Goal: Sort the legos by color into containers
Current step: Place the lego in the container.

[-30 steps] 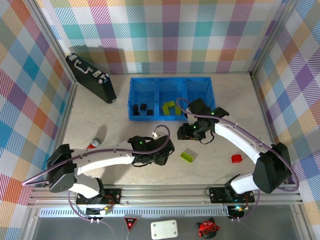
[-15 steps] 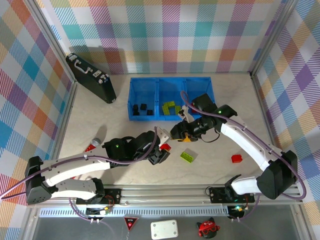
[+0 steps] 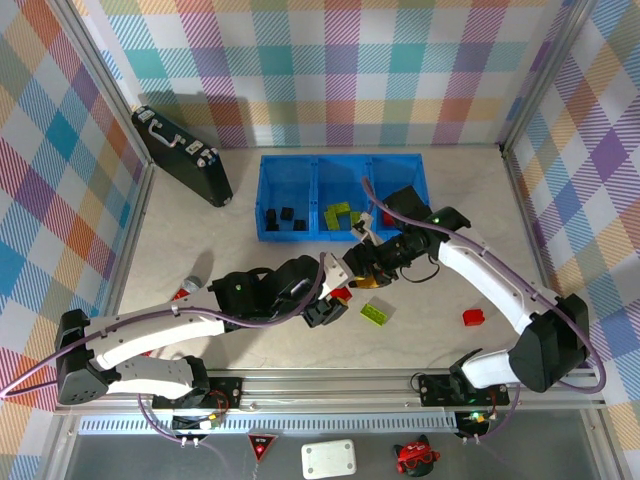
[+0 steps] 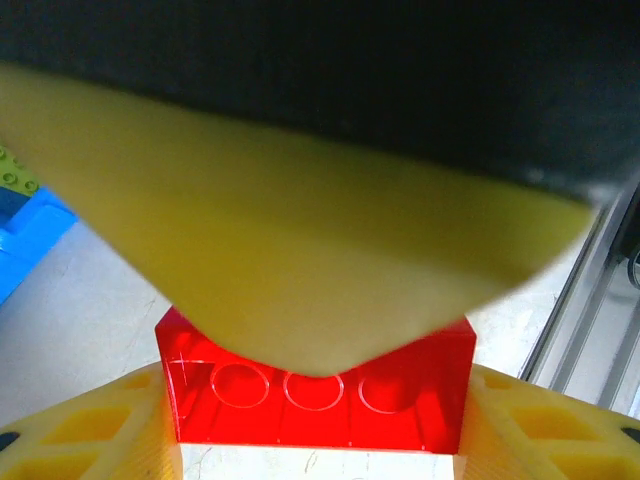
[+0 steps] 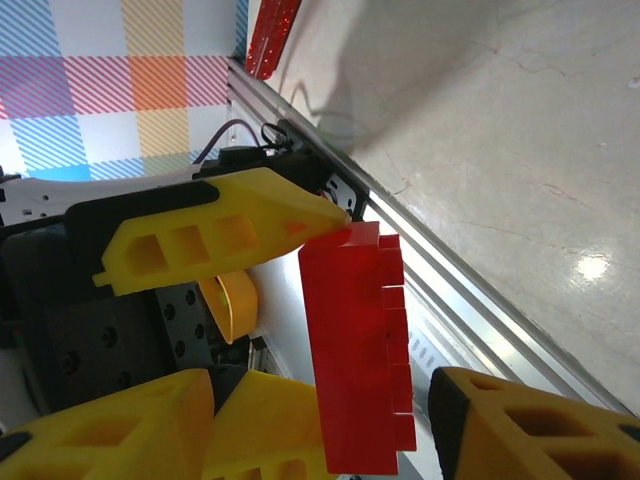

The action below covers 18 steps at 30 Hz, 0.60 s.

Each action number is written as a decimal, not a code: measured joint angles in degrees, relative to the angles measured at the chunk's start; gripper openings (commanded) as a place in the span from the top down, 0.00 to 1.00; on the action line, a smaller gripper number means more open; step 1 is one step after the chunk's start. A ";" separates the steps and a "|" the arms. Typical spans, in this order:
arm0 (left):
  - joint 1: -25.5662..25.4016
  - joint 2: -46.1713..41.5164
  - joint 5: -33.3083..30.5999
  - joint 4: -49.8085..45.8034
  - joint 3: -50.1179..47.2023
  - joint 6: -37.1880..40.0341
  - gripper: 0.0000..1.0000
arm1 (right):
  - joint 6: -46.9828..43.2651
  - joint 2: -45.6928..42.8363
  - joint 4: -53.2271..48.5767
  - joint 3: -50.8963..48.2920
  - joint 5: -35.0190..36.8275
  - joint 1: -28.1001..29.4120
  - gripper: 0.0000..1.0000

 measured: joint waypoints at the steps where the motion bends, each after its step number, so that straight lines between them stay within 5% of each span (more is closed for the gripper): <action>1: 0.00 0.00 0.00 -0.02 0.22 0.20 0.50 | -0.22 0.04 0.00 0.00 -0.35 -0.02 0.42; 18: 0.00 4.61 -0.63 -0.28 6.05 1.29 0.50 | -2.99 0.72 -0.44 -1.60 -2.08 -1.49 0.62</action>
